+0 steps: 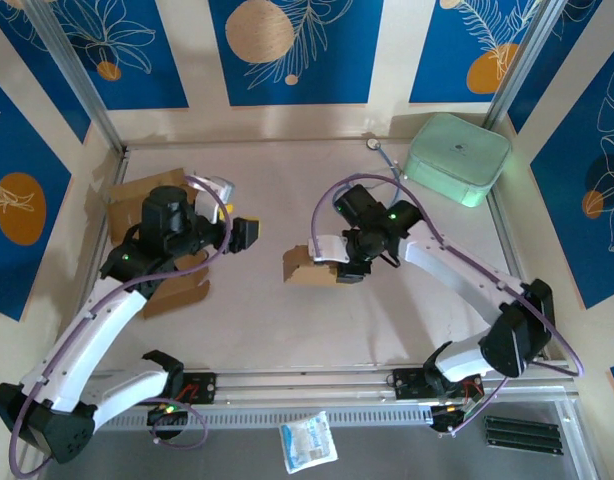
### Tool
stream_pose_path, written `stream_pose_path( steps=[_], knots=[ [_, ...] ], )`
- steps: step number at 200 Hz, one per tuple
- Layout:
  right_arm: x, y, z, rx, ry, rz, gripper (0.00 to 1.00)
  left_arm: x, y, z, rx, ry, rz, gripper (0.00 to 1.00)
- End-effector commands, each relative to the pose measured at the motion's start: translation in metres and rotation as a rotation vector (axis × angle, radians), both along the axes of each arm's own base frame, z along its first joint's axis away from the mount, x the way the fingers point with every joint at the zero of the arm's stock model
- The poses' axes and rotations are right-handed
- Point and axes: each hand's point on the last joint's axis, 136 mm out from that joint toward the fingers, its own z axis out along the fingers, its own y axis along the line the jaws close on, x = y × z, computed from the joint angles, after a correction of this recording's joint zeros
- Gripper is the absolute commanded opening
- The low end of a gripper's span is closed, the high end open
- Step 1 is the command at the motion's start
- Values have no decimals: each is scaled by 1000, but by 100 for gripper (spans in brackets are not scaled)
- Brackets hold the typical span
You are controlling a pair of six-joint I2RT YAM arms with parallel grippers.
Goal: Fold the paper box
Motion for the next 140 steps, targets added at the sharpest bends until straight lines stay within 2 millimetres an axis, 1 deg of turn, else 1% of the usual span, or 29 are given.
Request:
stream_pose_path(
  steps=[1, 19, 41, 54, 68, 91, 104, 140],
  knots=[
    [3, 13, 0, 26, 38, -7, 47, -7, -3, -16, 31, -14, -63, 81],
    [7, 19, -16, 5, 55, -17, 47, -6, -5, -24, 17, 3, -60, 81],
    [3, 27, -34, -24, 77, 6, 49, -4, -4, -33, 27, 27, -49, 81],
    [1, 29, -42, -41, 86, 16, 52, -3, -4, -37, 38, 38, -47, 81],
    [3, 31, -47, -59, 79, 14, 58, -3, -5, -39, 39, 47, -51, 81],
    [6, 35, -42, -50, 61, 25, 70, -2, -4, -41, 37, 54, -43, 81],
    [7, 37, -37, -32, 55, 29, 74, -2, -3, -44, 40, 61, -38, 81],
    [4, 41, -21, 11, 47, 29, 80, -5, -3, -51, 45, 81, -40, 80]
  ],
)
